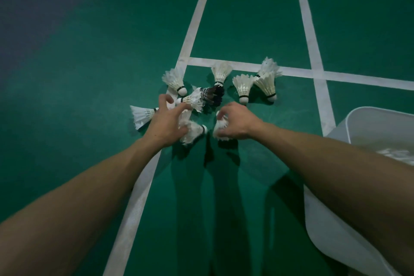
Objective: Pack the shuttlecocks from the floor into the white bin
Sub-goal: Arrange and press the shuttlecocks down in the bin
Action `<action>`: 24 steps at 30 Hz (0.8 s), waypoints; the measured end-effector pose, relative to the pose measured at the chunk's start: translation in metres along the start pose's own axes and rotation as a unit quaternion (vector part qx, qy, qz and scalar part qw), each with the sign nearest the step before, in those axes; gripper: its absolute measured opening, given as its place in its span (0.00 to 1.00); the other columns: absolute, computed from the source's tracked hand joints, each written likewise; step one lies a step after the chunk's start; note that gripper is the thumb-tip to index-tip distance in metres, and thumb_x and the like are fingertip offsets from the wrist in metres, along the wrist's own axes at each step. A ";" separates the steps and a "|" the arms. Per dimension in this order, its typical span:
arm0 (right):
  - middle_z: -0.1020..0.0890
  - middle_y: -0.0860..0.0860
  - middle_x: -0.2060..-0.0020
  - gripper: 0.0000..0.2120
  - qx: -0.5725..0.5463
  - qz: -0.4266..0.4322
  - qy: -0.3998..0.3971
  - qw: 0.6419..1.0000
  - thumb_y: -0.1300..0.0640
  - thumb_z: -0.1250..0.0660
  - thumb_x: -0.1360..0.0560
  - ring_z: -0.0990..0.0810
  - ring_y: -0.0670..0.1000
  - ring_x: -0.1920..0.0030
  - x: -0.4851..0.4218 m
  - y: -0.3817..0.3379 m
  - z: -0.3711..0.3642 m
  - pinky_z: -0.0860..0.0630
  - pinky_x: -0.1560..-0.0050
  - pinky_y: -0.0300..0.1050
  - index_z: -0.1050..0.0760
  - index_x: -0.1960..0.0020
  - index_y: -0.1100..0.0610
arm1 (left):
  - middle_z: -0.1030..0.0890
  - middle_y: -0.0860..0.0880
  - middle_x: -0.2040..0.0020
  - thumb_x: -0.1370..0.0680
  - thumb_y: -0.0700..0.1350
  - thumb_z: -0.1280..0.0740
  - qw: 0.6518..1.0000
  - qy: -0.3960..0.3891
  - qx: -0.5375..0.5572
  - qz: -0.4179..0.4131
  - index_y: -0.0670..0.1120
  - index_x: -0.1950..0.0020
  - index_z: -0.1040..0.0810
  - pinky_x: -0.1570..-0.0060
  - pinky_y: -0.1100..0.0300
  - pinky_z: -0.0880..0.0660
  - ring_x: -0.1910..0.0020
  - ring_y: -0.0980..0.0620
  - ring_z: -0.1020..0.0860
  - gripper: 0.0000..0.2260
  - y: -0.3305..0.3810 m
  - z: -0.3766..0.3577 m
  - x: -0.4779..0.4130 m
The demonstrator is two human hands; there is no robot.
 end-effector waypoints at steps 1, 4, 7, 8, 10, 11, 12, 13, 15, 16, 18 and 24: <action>0.27 0.54 0.39 0.25 0.006 -0.006 -0.010 1.000 0.47 0.25 0.31 0.27 0.54 0.40 0.003 0.002 -0.004 0.29 0.39 0.48 0.26 0.39 0.57 | 0.40 0.46 0.34 0.28 0.42 0.28 1.000 -0.005 0.007 -0.005 0.55 0.37 0.28 0.46 0.54 0.26 0.55 0.47 0.26 0.22 0.001 0.000 0.003; 0.28 0.53 0.43 0.26 -0.005 -0.028 -0.007 1.000 0.45 0.23 0.33 0.28 0.53 0.45 0.012 0.007 -0.015 0.28 0.41 0.49 0.28 0.42 0.56 | 0.28 0.45 0.38 0.27 0.41 0.29 0.999 -0.018 0.015 -0.026 0.53 0.37 0.28 0.40 0.49 0.28 0.47 0.48 0.27 0.21 0.009 0.000 0.011; 0.29 0.53 0.43 0.23 0.001 -0.017 0.001 1.000 0.50 0.24 0.32 0.28 0.52 0.46 0.021 0.003 -0.014 0.27 0.42 0.48 0.28 0.42 0.55 | 0.21 0.44 0.45 0.25 0.41 0.30 0.998 -0.028 0.014 -0.053 0.52 0.35 0.28 0.44 0.53 0.28 0.51 0.48 0.25 0.20 0.018 0.001 0.022; 0.28 0.53 0.42 0.22 0.004 -0.007 0.000 1.000 0.51 0.25 0.31 0.28 0.52 0.45 0.024 0.000 -0.013 0.28 0.41 0.48 0.28 0.41 0.54 | 0.20 0.44 0.47 0.25 0.42 0.30 0.997 -0.035 0.013 -0.060 0.53 0.34 0.29 0.45 0.54 0.28 0.53 0.49 0.25 0.20 0.020 0.000 0.026; 0.28 0.53 0.39 0.20 -0.003 0.022 -0.001 1.000 0.54 0.27 0.29 0.28 0.53 0.40 0.033 -0.007 -0.005 0.31 0.37 0.47 0.27 0.40 0.53 | 0.18 0.44 0.49 0.24 0.43 0.31 0.996 -0.046 0.011 -0.070 0.54 0.33 0.29 0.43 0.52 0.26 0.55 0.51 0.24 0.21 0.024 -0.002 0.033; 0.28 0.53 0.38 0.18 -0.009 0.036 0.002 0.999 0.55 0.28 0.27 0.29 0.53 0.37 0.038 -0.010 0.000 0.33 0.36 0.47 0.26 0.39 0.52 | 0.18 0.45 0.49 0.24 0.44 0.31 0.996 -0.047 0.010 -0.072 0.55 0.32 0.29 0.42 0.50 0.26 0.55 0.51 0.23 0.21 0.026 -0.002 0.036; 0.28 0.53 0.36 0.16 -0.013 0.052 0.002 0.999 0.56 0.30 0.26 0.30 0.52 0.35 0.044 -0.013 0.006 0.35 0.34 0.46 0.25 0.39 0.52 | 0.17 0.45 0.50 0.24 0.45 0.31 0.996 -0.047 0.009 -0.072 0.55 0.32 0.29 0.42 0.49 0.26 0.55 0.50 0.22 0.21 0.028 -0.002 0.037; 0.29 0.53 0.35 0.14 -0.009 0.067 0.000 0.998 0.56 0.32 0.24 0.31 0.52 0.34 0.050 -0.016 0.012 0.37 0.33 0.45 0.24 0.39 0.51 | 0.17 0.45 0.51 0.23 0.46 0.32 0.996 -0.047 0.007 -0.074 0.55 0.32 0.30 0.42 0.48 0.25 0.55 0.50 0.21 0.20 0.031 -0.001 0.037; 0.27 0.52 0.34 0.10 -0.003 0.088 -0.010 0.996 0.56 0.34 0.23 0.32 0.49 0.33 0.065 -0.020 0.026 0.38 0.32 0.44 0.20 0.43 0.52 | 0.17 0.45 0.53 0.22 0.47 0.33 0.995 -0.052 0.001 -0.079 0.56 0.32 0.31 0.46 0.50 0.24 0.56 0.49 0.20 0.19 0.040 0.002 0.039; 0.26 0.51 0.35 0.09 -0.011 0.090 -0.011 0.996 0.56 0.34 0.23 0.30 0.49 0.35 0.073 -0.020 0.036 0.36 0.32 0.44 0.19 0.44 0.53 | 0.17 0.46 0.53 0.22 0.47 0.34 0.995 -0.060 0.006 -0.078 0.56 0.32 0.32 0.48 0.52 0.23 0.57 0.50 0.20 0.19 0.046 0.005 0.039; 0.24 0.50 0.38 0.10 -0.048 0.089 -0.003 0.995 0.52 0.31 0.25 0.28 0.47 0.39 0.093 -0.019 0.056 0.33 0.34 0.45 0.19 0.45 0.53 | 0.19 0.47 0.52 0.21 0.47 0.36 0.994 -0.072 0.022 -0.077 0.56 0.32 0.33 0.52 0.57 0.26 0.60 0.52 0.22 0.18 0.062 0.012 0.042; 0.29 0.48 0.39 0.26 -0.037 0.103 0.082 0.991 0.45 0.22 0.36 0.30 0.47 0.40 0.153 -0.012 0.105 0.32 0.35 0.44 0.28 0.44 0.49 | 0.23 0.48 0.58 0.19 0.46 0.40 0.985 -0.110 0.061 -0.116 0.56 0.38 0.34 0.64 0.59 0.27 0.62 0.49 0.23 0.11 0.141 0.041 0.059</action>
Point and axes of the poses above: each hand's wrist, its own x-axis away from the middle knuckle, its own z-axis out of the back of the hand, y = z × x, the point moved 6 cm from there along -x, towards the middle knuckle
